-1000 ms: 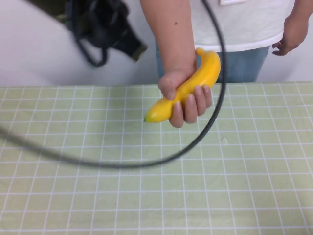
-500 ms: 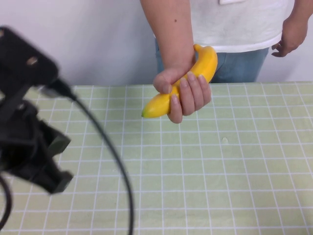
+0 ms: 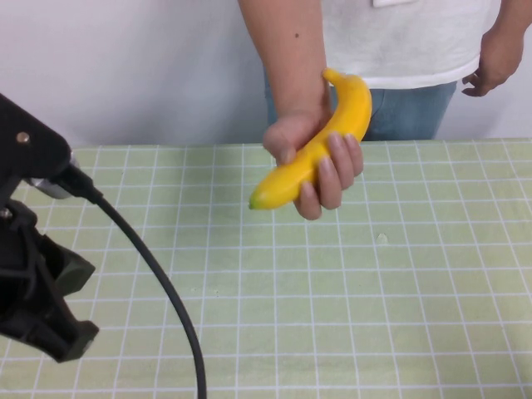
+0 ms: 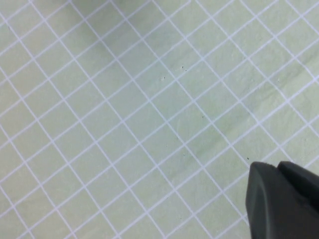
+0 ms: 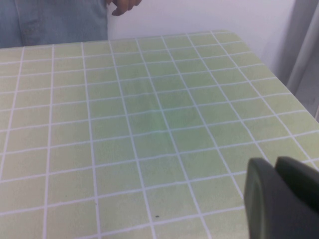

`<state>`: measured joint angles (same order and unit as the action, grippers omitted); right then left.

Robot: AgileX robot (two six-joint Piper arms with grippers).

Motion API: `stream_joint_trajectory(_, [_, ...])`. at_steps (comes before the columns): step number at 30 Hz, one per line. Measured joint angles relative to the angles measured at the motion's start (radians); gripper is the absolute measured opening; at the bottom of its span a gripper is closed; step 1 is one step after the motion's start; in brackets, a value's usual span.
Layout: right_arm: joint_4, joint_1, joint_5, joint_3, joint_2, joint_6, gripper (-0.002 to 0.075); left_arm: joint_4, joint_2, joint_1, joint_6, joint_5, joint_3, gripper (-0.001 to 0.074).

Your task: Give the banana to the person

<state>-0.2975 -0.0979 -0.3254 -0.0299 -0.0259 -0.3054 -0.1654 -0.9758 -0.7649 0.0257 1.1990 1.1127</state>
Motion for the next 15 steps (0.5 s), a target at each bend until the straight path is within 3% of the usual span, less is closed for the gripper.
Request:
stream_joint_trajectory(9, [0.0,0.0,0.0,0.0,0.0,0.0,-0.0009,-0.222,0.015,0.0,-0.147,-0.001,-0.004,-0.0002])
stream_joint_trajectory(15, [0.0,0.0,0.0,0.0,0.0,0.0,-0.0009,-0.315,0.093,0.008,-0.155,-0.105,-0.006,-0.0003])
